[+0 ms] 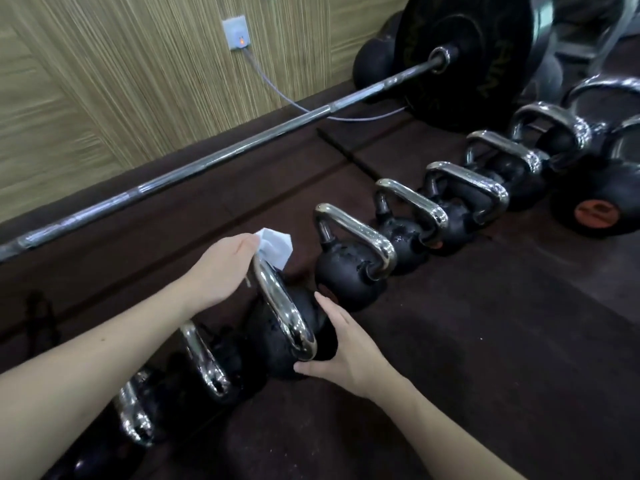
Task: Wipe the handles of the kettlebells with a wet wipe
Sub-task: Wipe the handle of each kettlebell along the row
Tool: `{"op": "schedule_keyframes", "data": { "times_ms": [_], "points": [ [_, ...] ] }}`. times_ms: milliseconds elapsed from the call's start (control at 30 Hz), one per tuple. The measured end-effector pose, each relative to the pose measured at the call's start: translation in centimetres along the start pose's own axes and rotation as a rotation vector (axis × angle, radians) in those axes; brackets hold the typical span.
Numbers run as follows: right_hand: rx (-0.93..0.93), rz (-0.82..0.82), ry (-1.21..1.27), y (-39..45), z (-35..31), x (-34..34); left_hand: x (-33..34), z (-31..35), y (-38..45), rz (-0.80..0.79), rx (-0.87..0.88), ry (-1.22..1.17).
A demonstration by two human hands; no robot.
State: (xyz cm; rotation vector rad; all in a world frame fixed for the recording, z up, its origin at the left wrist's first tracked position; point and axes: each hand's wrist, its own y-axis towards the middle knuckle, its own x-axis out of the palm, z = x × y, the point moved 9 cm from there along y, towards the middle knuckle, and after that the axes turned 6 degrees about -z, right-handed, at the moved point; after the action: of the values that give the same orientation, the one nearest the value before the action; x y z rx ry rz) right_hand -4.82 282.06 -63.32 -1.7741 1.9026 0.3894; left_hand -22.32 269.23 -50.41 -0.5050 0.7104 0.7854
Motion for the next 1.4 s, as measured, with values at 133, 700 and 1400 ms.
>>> {"op": "schedule_keyframes", "data": {
  "times_ms": [133,700,1400],
  "points": [
    [0.062,0.069,-0.048,-1.7,2.0,-3.4,-3.2,1.5,2.7,0.161,-0.015,-0.106],
    [0.218,0.371,0.183,5.6,10.7,-9.5,11.8,10.9,8.0,-0.266,0.648,0.787],
    [0.21,0.388,0.251,5.5,10.1,-9.5,18.2,16.5,4.3,-0.148,1.354,1.032]
  ]
}}
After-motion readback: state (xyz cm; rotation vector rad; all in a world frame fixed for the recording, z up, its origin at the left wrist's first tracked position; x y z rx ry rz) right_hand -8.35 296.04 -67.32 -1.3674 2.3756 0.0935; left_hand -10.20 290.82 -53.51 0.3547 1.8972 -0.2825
